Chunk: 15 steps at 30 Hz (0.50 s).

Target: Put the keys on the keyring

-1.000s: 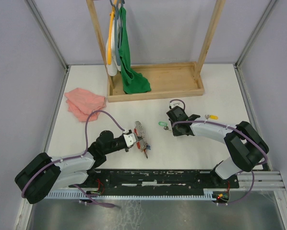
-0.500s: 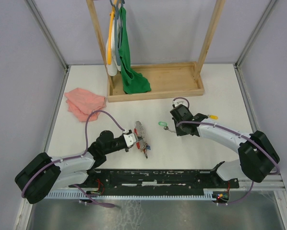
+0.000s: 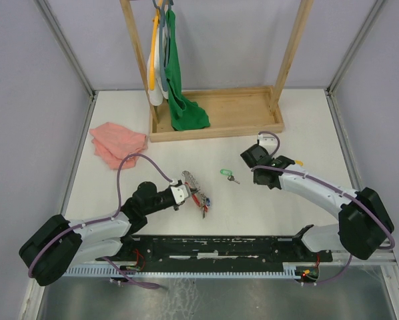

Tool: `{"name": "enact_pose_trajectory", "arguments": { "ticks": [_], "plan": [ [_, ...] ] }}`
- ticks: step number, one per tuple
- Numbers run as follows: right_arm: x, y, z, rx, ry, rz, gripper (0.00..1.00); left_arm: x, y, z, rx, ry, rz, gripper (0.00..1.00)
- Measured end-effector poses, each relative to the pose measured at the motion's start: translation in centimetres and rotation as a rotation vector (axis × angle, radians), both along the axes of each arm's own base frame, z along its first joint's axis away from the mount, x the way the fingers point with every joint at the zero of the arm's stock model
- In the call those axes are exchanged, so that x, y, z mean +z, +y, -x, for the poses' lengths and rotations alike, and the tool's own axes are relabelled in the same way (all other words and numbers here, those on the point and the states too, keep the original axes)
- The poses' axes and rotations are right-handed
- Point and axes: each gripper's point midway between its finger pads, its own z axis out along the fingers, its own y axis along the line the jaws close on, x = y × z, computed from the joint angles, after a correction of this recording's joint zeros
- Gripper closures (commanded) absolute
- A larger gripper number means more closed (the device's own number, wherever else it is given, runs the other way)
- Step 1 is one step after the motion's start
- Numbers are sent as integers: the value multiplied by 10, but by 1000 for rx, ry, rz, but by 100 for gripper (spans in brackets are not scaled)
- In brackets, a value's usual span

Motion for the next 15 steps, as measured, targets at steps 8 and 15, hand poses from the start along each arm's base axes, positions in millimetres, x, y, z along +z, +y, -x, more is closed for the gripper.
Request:
{"name": "enact_pose_trajectory", "arguments": {
  "ticks": [8,15],
  "plan": [
    [-58,23,16,-45,88,-80,84,0,2,-3,17,-2,-2,97],
    [-71,57,29,22,144,-159,54,0,2,-3,17,-2,-2,97]
  ]
}}
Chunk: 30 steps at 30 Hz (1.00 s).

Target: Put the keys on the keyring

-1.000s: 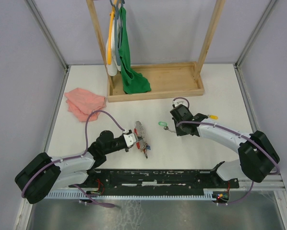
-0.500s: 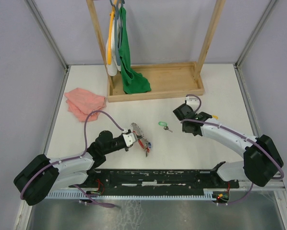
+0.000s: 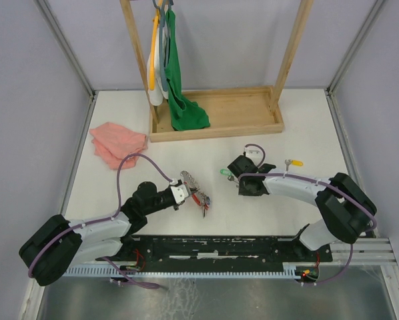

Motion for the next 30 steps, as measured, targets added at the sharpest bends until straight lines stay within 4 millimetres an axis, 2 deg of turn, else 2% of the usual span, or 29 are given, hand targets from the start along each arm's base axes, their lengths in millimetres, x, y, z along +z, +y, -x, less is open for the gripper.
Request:
{"name": "enact_pose_trajectory", "arguments": {
  "ticks": [6,13,20,30],
  "plan": [
    [16,1,-6,79,-4,-1,46,0,0,0,0,0,0,97],
    [34,-16,-21,150,-7,-49,40,0,0,0,-1,0,0,97],
    [29,-13,-27,247,20,-95,44,0,0,0,-3,0,1,97],
    [7,-8,-21,305,98,-90,44,0,-1,1,-9,1,2,97]
  ]
}}
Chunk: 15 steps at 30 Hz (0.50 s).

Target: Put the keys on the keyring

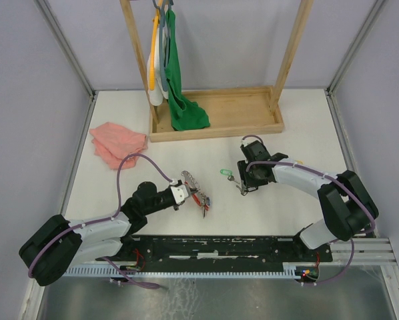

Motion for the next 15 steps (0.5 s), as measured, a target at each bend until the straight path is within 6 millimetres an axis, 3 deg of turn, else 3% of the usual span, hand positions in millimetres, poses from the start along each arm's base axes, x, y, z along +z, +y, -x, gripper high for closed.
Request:
{"name": "enact_pose_trajectory", "arguments": {
  "ticks": [15],
  "plan": [
    [-3,40,37,-17,144,-176,43,0,0,0,0,0,0,97]
  ]
}}
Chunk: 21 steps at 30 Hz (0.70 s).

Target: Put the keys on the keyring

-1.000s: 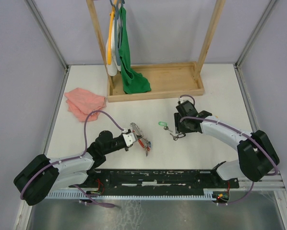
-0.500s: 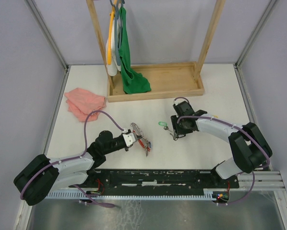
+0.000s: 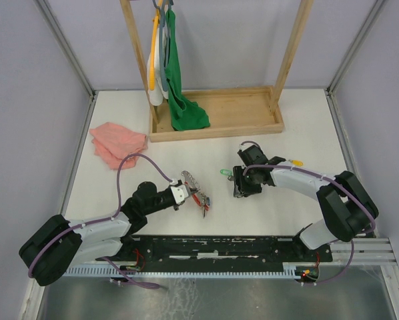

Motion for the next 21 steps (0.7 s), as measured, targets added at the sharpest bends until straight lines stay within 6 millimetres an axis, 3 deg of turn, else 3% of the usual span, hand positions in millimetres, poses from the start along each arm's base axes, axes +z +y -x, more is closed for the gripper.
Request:
{"name": "enact_pose_trajectory", "arguments": {
  "ticks": [8,16,21],
  "plan": [
    [7,13,2,68,-16,-17,45,0,0,0,0,0,0,97],
    [19,5,7,291,-54,71,43,3,0,0,1,-8,7,97],
    [22,14,14,478,-88,180,57,3,0,0,1,-8,8,97]
  ]
}}
